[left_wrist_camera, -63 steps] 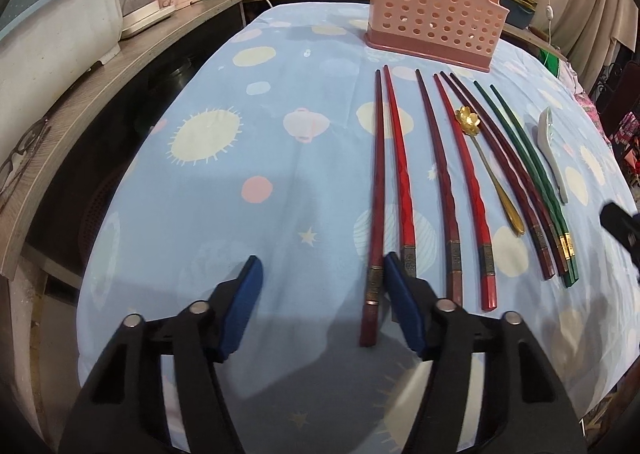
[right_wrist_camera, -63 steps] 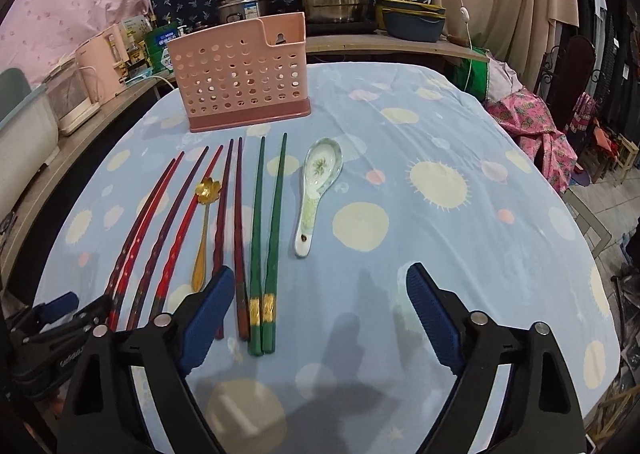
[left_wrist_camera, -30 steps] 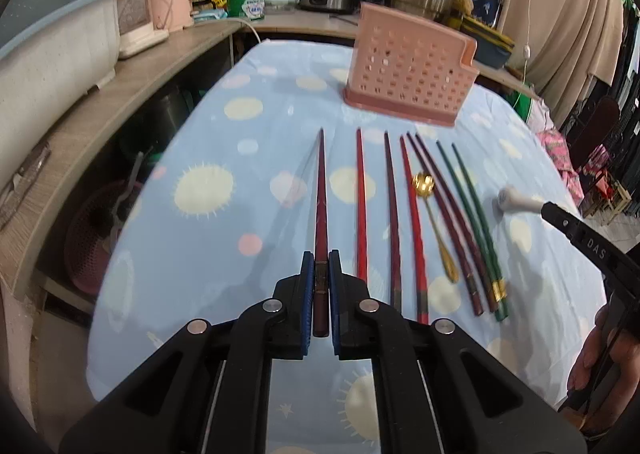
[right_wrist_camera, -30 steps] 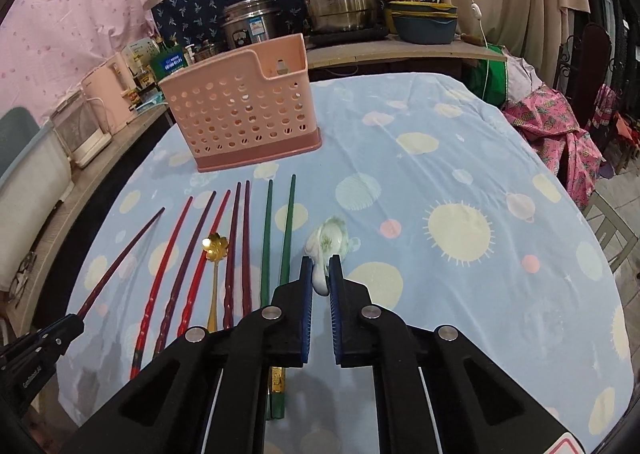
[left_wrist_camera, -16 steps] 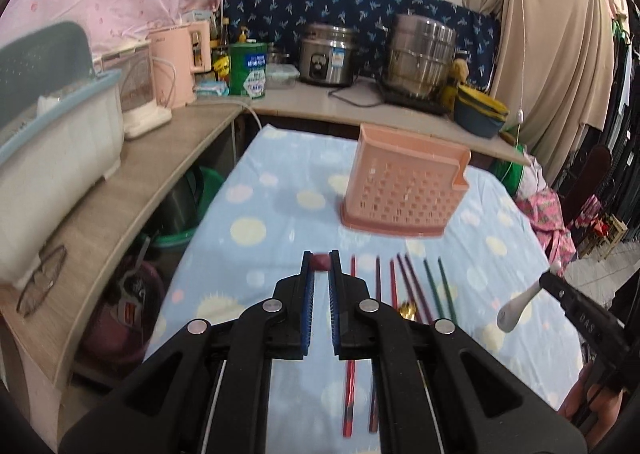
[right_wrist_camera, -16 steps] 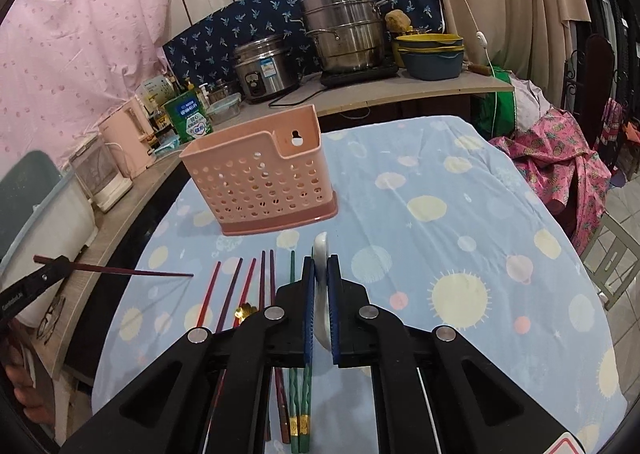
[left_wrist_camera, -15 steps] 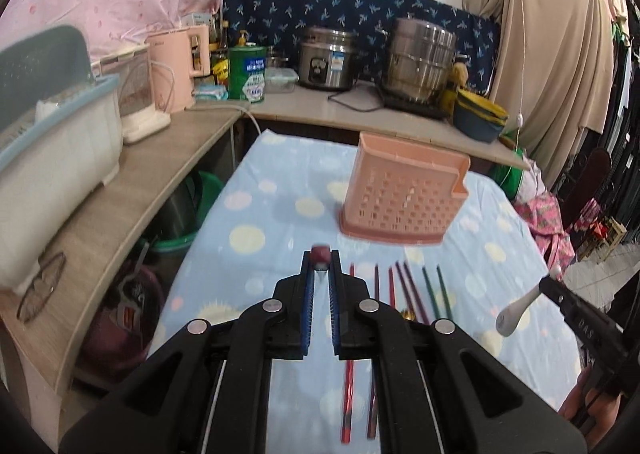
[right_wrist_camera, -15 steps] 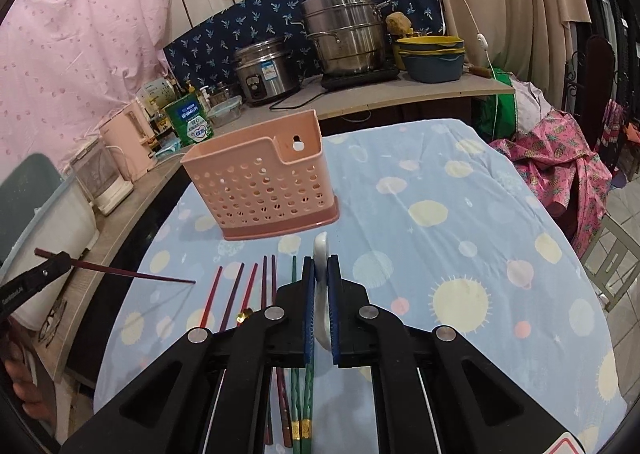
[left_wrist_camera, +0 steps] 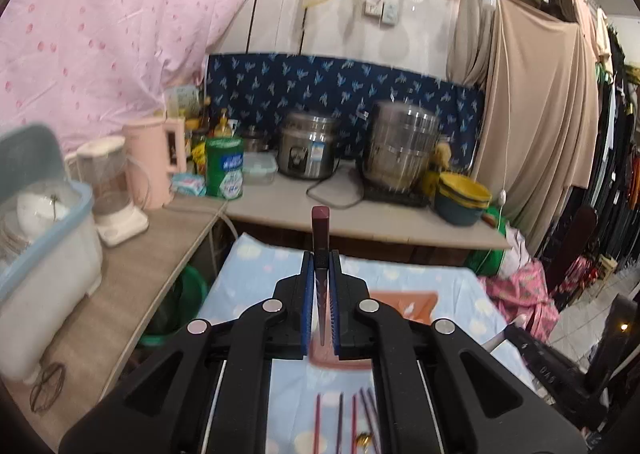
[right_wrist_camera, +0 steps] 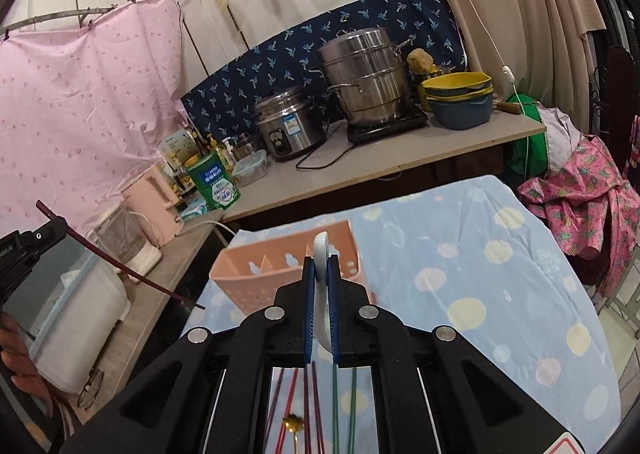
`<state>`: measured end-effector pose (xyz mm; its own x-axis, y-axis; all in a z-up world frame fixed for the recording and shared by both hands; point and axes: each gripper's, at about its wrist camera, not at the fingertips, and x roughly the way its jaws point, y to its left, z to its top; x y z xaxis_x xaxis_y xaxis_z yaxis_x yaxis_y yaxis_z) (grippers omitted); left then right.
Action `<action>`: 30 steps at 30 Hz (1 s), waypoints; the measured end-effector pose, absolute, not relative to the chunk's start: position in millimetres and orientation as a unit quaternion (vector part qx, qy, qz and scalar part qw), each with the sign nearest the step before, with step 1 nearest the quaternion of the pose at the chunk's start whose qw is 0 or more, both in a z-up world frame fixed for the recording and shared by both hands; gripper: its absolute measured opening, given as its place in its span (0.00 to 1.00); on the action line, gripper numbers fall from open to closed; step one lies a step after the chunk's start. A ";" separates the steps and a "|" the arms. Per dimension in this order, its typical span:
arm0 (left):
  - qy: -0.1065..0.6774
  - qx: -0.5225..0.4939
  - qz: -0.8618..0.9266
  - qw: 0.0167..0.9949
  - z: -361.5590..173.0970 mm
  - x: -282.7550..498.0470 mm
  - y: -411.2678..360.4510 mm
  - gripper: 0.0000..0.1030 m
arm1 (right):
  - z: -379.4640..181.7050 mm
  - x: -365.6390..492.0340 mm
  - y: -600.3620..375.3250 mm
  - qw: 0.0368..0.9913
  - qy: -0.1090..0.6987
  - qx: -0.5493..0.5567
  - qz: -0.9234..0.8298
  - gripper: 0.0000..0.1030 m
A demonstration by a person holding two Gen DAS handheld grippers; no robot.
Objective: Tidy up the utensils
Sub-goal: 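Lift the chopstick with the left tool while the right tool carries the spoon over the pink holder, then open the left tool to drop the chopstick while the right tool releases the spoon into the holder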
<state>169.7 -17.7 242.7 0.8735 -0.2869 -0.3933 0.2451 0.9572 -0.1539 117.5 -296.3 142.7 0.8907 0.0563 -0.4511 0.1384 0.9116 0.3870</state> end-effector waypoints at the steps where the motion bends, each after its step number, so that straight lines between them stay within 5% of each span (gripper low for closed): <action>1: 0.204 -0.050 -0.139 0.968 249.7 175.0 -21.9 0.07 | 146.8 125.3 -298.7 0.950 0.227 0.213 -0.018 0.06; 20: 0.250 -0.038 -0.137 0.958 203.1 256.2 -59.7 0.07 | 117.4 236.4 -294.4 0.949 0.251 0.189 -0.020 0.13; 25: 0.242 -0.037 -0.122 0.962 201.0 251.1 -54.7 0.31 | 117.5 222.9 -296.6 0.952 0.242 0.185 -0.028 0.28; 30: 0.239 -0.042 -0.119 0.963 201.3 232.3 -40.7 0.31 | 120.0 189.2 -293.6 0.954 0.244 0.172 -0.036 0.30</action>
<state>232.3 -40.7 201.3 0.8576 -0.2486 -0.4503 0.2083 0.9683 -0.1378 189.2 -293.6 120.0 0.8788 0.0154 -0.4770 0.1522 0.9382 0.3108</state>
